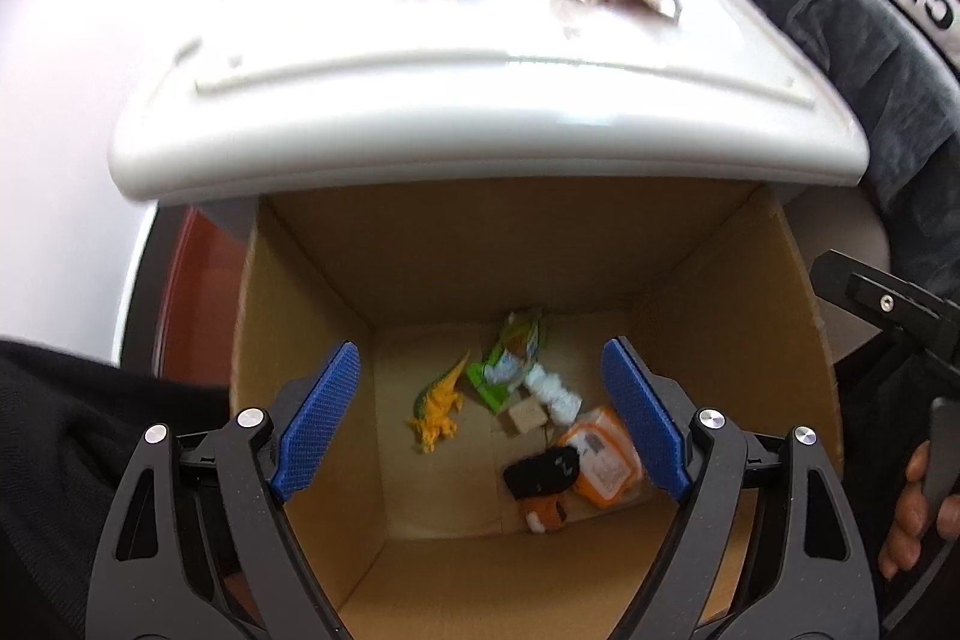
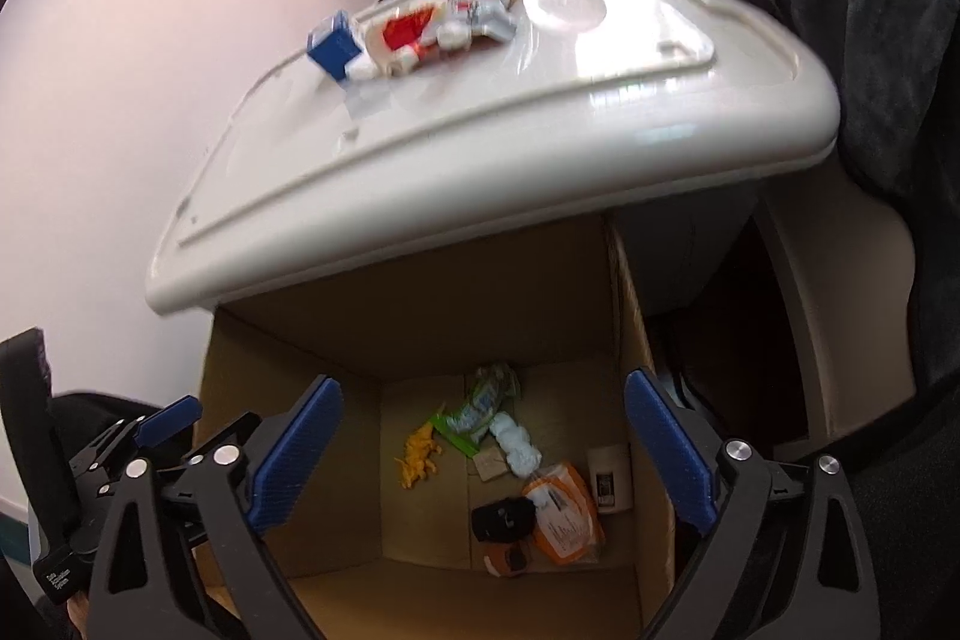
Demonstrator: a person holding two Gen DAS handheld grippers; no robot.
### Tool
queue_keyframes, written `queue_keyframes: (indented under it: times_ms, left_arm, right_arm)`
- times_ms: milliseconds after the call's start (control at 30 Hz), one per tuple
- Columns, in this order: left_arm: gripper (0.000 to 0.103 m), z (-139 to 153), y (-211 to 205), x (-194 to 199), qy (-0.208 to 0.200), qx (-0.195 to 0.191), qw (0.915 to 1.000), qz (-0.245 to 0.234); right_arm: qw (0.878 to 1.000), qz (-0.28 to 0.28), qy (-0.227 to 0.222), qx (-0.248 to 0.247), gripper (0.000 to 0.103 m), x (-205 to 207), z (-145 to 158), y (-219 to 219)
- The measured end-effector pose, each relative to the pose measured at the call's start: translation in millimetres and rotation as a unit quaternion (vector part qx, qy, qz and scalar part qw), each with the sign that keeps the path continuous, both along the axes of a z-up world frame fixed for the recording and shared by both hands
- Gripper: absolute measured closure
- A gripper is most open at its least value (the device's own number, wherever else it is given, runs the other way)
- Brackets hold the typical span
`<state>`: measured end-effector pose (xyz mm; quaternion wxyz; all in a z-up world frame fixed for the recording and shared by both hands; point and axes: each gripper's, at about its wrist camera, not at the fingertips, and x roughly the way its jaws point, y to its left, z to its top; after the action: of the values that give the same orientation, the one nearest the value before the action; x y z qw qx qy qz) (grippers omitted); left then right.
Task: Collect trash
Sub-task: 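Grasp the orange and white snack bag with the right gripper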
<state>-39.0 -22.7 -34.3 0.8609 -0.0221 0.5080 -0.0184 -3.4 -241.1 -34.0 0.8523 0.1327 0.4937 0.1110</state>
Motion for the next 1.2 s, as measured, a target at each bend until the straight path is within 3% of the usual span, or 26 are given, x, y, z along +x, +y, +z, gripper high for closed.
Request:
queue_keyframes:
  times_ms: [167, 333, 533, 733, 967, 1100, 1200]
  left_arm:
    - [0.022, 41.4, 6.6, 24.5, -0.046, -0.011, 0.9988, -0.012]
    - [0.022, 70.2, 12.8, 66.5, -0.065, -0.017, 0.9973, -0.028]
    - [0.022, 95.3, 23.1, 103.8, -0.089, -0.041, 0.9951, -0.015]
    - [0.022, 92.8, 37.1, 105.7, -0.115, -0.031, 0.9925, 0.027]
    - [0.022, 80.4, 43.5, 108.5, -0.1, -0.035, 0.9937, 0.037]
    - [0.022, 77.3, 41.1, 110.8, -0.092, -0.048, 0.9942, 0.028]
    - [0.022, 76.8, 38.1, 110.2, -0.094, -0.04, 0.9945, 0.025]
  right_arm:
    - [0.999, -0.009, -0.031, -0.008, 0.006, 48.6, 32.6, -9.4]
    - [0.997, -0.029, -0.064, -0.02, 0.005, 112.7, 62.6, -14.0]
    - [0.997, -0.04, -0.068, -0.016, 0.006, 179.1, 73.8, -3.3]
    - [0.997, -0.053, -0.039, -0.027, 0.006, 244.9, 54.4, 14.7]
    - [0.997, -0.072, 0.009, -0.039, 0.006, 303.1, 25.7, 27.6]
    - [0.994, -0.068, 0.023, -0.079, 0.006, 322.8, 14.9, 38.5]
    - [0.992, -0.068, 0.038, -0.102, 0.016, 329.6, 1.2, 41.1]
